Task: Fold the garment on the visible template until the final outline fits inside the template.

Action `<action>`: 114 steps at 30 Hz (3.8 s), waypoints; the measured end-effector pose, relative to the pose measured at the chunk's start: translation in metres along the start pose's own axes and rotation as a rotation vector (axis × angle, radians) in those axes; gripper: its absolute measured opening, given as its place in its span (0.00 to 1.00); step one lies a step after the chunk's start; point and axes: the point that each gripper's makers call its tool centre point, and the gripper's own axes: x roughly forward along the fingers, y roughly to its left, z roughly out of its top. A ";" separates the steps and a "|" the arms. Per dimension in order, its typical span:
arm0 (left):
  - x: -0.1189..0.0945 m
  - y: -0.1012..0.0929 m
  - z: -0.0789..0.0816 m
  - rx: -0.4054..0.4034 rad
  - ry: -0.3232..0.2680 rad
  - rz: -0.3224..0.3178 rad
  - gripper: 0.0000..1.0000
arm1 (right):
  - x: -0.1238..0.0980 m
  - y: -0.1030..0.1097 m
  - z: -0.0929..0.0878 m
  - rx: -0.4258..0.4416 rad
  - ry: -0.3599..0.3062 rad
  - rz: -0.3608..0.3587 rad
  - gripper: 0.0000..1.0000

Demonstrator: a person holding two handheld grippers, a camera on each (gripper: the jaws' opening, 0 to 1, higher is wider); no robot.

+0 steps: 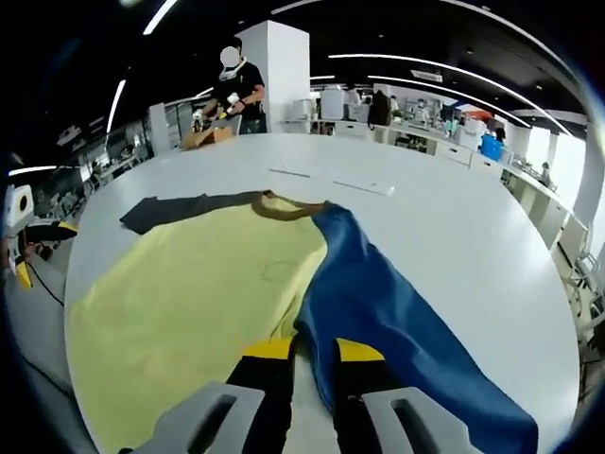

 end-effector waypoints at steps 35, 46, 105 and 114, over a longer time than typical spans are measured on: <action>0.000 0.008 -0.006 -0.006 0.025 0.013 0.87 | -0.010 -0.044 -0.001 0.061 0.011 -0.172 0.00; 0.001 0.007 -0.005 -0.002 0.029 0.009 0.87 | -0.014 -0.042 -0.002 0.082 0.013 -0.165 0.06; 0.009 -0.012 -0.002 -0.016 0.021 -0.061 0.90 | -0.147 -0.113 -0.099 0.447 0.052 -0.473 0.55; 0.008 -0.010 -0.002 -0.009 0.016 -0.047 0.87 | -0.152 -0.120 -0.121 0.508 0.069 -0.543 0.44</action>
